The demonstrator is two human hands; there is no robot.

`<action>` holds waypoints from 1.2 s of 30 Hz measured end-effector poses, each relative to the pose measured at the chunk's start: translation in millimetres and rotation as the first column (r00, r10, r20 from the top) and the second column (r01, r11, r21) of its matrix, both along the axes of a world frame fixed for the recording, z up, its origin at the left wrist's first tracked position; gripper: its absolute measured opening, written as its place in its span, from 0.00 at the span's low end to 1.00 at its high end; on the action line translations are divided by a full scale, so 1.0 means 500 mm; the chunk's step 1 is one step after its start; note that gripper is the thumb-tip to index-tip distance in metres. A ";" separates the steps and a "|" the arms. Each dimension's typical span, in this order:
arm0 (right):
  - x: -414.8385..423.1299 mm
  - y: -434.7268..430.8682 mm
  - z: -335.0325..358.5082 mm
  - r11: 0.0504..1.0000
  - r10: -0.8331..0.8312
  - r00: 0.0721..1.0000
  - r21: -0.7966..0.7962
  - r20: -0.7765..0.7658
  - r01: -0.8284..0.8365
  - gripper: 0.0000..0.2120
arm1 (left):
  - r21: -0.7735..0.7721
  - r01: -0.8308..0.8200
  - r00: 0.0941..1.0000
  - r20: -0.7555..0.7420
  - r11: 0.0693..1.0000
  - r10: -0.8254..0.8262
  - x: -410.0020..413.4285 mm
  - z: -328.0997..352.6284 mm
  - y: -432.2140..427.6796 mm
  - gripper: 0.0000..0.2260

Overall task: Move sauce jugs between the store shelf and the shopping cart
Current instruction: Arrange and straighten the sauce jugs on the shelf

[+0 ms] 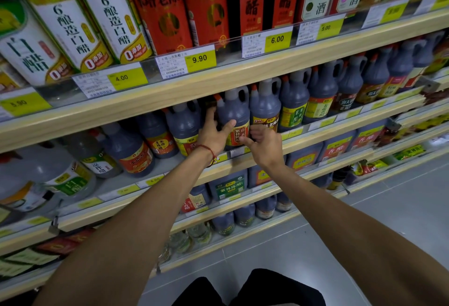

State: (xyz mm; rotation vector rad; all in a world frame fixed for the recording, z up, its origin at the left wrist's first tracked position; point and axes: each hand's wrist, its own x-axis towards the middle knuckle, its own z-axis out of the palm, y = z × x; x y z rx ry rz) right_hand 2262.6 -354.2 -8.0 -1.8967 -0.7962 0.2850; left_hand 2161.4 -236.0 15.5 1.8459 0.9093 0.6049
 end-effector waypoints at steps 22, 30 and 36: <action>-0.143 0.110 -0.001 0.869 0.488 0.855 0.005 -0.178 -0.495 0.39 | 0.018 -0.261 0.958 0.123 0.965 0.257 -0.207 -0.040 0.049 0.24; -0.147 0.116 -0.029 0.949 0.313 0.938 0.086 -0.148 -0.303 0.37 | -0.002 -0.199 0.973 0.117 0.980 0.198 -0.217 -0.049 0.081 0.22; -0.174 0.130 -0.030 0.996 0.044 0.996 0.074 0.072 -0.049 0.40 | -0.107 -0.115 0.985 0.119 0.988 0.128 -0.227 -0.054 0.101 0.22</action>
